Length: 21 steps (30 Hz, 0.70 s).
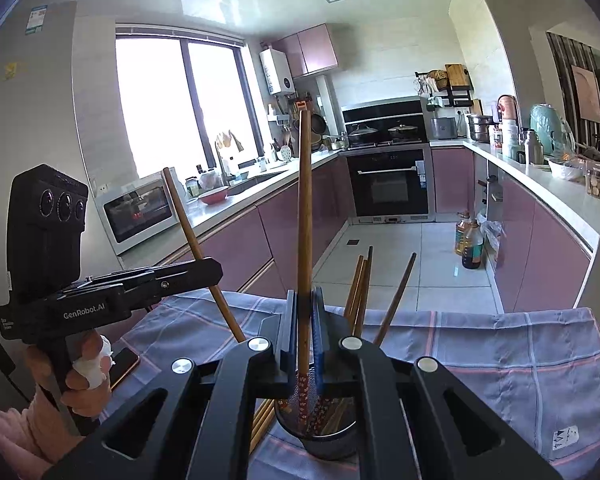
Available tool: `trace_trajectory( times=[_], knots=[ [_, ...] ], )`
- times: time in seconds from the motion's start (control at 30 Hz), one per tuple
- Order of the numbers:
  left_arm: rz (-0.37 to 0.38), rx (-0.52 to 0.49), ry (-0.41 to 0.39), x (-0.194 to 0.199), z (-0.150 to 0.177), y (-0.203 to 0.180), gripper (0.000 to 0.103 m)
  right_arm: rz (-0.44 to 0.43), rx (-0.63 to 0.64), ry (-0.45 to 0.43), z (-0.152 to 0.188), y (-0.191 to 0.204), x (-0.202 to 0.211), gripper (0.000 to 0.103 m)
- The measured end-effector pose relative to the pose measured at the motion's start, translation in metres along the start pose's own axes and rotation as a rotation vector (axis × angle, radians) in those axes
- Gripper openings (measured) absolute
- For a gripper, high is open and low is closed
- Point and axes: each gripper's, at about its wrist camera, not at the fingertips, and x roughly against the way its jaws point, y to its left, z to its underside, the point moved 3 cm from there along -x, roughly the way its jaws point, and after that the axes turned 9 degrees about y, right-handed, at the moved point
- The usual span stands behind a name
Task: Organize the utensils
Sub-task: 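Raise both held chopsticks upright and carry them over the mesh cup, then lower both chopsticks into the mesh cup and open both tools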
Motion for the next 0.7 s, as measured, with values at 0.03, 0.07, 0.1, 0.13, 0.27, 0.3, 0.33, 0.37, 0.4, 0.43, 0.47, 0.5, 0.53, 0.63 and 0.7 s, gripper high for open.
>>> trace_trajectory(
  times=[0.03, 0.07, 0.1, 0.13, 0.27, 0.3, 0.33, 0.37, 0.4, 0.43, 0.47, 0.5, 0.53, 0.63, 0.7],
  knots=[
    [-0.007, -0.006, 0.010, -0.004, 0.001, 0.000, 0.008, 0.001, -0.004, 0.008, 0.001, -0.001, -0.003, 0.006],
    [-0.017, -0.011, 0.018, -0.007, 0.002, 0.000, 0.008, 0.002, -0.008, 0.016, 0.002, -0.002, -0.006, 0.006],
    [-0.024, -0.019, 0.028, -0.010, 0.004, -0.001, 0.008, 0.003, -0.011, 0.025, 0.003, -0.002, -0.010, 0.006],
    [-0.026, -0.025, 0.039, -0.013, 0.006, -0.002, 0.008, 0.004, -0.016, 0.035, 0.005, -0.003, -0.013, 0.006],
    [-0.044, -0.051, 0.080, -0.024, 0.011, -0.004, 0.008, 0.005, -0.024, 0.074, 0.012, -0.004, -0.024, 0.006],
    [-0.048, -0.056, 0.087, -0.026, 0.012, -0.004, 0.008, 0.005, -0.026, 0.081, 0.014, -0.004, -0.026, 0.006],
    [-0.049, -0.063, 0.097, -0.029, 0.013, -0.005, 0.008, 0.004, -0.028, 0.090, 0.015, -0.004, -0.029, 0.006],
    [-0.050, -0.069, 0.105, -0.031, 0.015, -0.005, 0.008, 0.005, -0.029, 0.097, 0.017, -0.004, -0.030, 0.006],
    [-0.054, -0.072, 0.111, -0.033, 0.016, -0.006, 0.008, 0.006, -0.030, 0.103, 0.017, -0.004, -0.032, 0.006],
    [-0.055, -0.075, 0.116, -0.035, 0.017, -0.005, 0.008, 0.005, -0.033, 0.108, 0.019, -0.004, -0.033, 0.006],
    [-0.055, -0.077, 0.120, -0.036, 0.018, -0.005, 0.008, 0.004, -0.035, 0.112, 0.019, -0.005, -0.034, 0.006],
    [-0.056, -0.079, 0.123, -0.037, 0.018, -0.004, 0.008, 0.005, -0.037, 0.115, 0.020, -0.006, -0.035, 0.006],
    [-0.056, -0.082, 0.127, -0.038, 0.019, -0.005, 0.008, 0.004, -0.039, 0.118, 0.021, -0.006, -0.036, 0.006],
    [-0.058, -0.090, 0.135, -0.041, 0.019, -0.002, 0.008, 0.004, -0.046, 0.123, 0.023, -0.007, -0.038, 0.006],
    [-0.060, -0.094, 0.140, -0.043, 0.018, 0.000, 0.008, 0.003, -0.051, 0.126, 0.023, -0.008, -0.039, 0.006]
  ],
)
